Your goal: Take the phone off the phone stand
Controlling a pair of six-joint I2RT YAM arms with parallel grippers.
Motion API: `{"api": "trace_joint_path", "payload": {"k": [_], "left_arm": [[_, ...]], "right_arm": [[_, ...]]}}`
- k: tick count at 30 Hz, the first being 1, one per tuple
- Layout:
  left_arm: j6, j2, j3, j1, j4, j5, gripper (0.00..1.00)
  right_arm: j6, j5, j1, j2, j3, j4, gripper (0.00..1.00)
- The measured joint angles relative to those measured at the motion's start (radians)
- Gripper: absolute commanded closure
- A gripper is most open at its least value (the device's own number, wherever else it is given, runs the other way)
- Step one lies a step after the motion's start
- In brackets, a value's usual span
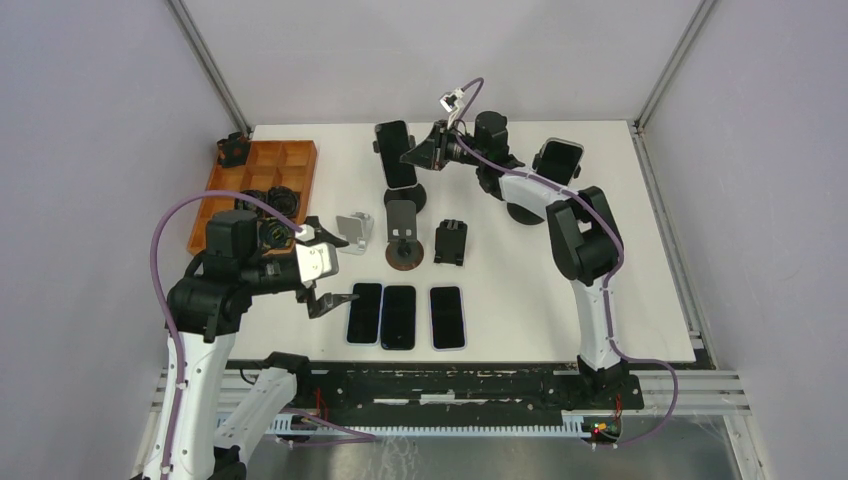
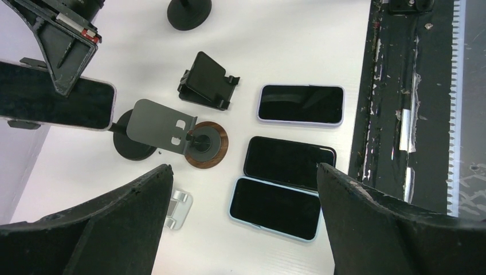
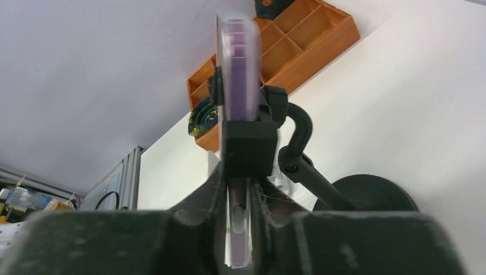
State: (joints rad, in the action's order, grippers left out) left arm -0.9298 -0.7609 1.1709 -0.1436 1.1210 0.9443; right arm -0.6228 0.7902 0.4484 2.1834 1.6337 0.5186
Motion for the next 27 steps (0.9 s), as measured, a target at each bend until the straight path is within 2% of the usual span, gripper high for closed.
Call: {"api": "trace_joint_path", "payload": {"k": [4,12,16,19,22,27], "left_arm": [[-0.002,0.0,0.0,0.0,0.0,0.0,0.0],[-0.003,0.004,0.0,0.0,0.0,-0.001,0.0],[0.006,0.004,0.0,0.0,-0.011,-0.008,0.0],[0.068,0.004,-0.002,0.0,-0.064,-0.041,0.0],[0.191,0.0,-0.004,0.0,-0.171,-0.116,0.0],[0.372,-0.046,-0.002,0.0,-0.344,-0.189,0.0]], "right_arm": [[-0.047,0.028,0.003,0.027,0.021,0.042,1.0],[-0.143,0.042,0.001,0.042,0.021,0.11,1.0],[-0.257,0.04,0.001,0.042,0.021,0.198,1.0],[-0.353,0.038,0.001,0.042,0.021,0.305,1.0],[-0.433,0.024,0.001,0.031,0.019,0.387,1.0],[-0.554,-0.015,0.001,-0.062,-0.042,0.497,1.0]]}}
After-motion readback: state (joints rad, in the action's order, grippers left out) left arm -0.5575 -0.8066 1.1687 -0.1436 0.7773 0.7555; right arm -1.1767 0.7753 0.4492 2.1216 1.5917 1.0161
